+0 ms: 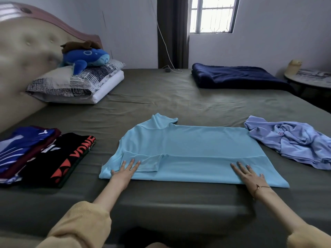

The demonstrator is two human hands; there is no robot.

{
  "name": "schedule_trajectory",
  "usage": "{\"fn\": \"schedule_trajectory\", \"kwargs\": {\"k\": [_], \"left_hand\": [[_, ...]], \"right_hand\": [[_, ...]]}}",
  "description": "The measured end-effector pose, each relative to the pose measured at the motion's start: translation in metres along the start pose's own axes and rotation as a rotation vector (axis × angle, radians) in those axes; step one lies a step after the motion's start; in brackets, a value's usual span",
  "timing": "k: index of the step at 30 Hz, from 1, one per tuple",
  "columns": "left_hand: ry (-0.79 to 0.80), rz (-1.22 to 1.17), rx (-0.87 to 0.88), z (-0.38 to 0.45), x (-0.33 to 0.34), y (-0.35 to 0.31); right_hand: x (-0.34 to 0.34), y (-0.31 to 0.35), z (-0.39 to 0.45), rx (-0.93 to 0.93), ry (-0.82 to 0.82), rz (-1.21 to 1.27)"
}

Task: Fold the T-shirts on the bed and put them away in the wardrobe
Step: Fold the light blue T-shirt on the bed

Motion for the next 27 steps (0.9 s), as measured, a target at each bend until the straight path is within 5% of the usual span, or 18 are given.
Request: {"fn": "schedule_trajectory", "kwargs": {"k": [8, 14, 27], "left_hand": [[-0.035, 0.120, -0.079, -0.010, 0.001, -0.003], [-0.306, 0.297, -0.113, -0.014, -0.060, -0.035], [-0.470, 0.060, 0.066, 0.077, -0.141, -0.103]], "right_hand": [[0.000, 0.004, -0.009, 0.024, -0.002, -0.044], [-0.033, 0.013, -0.005, 0.078, -0.102, -0.055], [-0.101, -0.003, 0.079, 0.082, -0.277, 0.112]]}}
Point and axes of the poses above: each hand's wrist, its own z-axis towards the middle knuckle, its own x-axis out of the palm, y = z × x, the point moved 10 cm from there along z, towards the middle knuckle, and after that the axes turned 5 degrees about y, right-handed, at the moved point
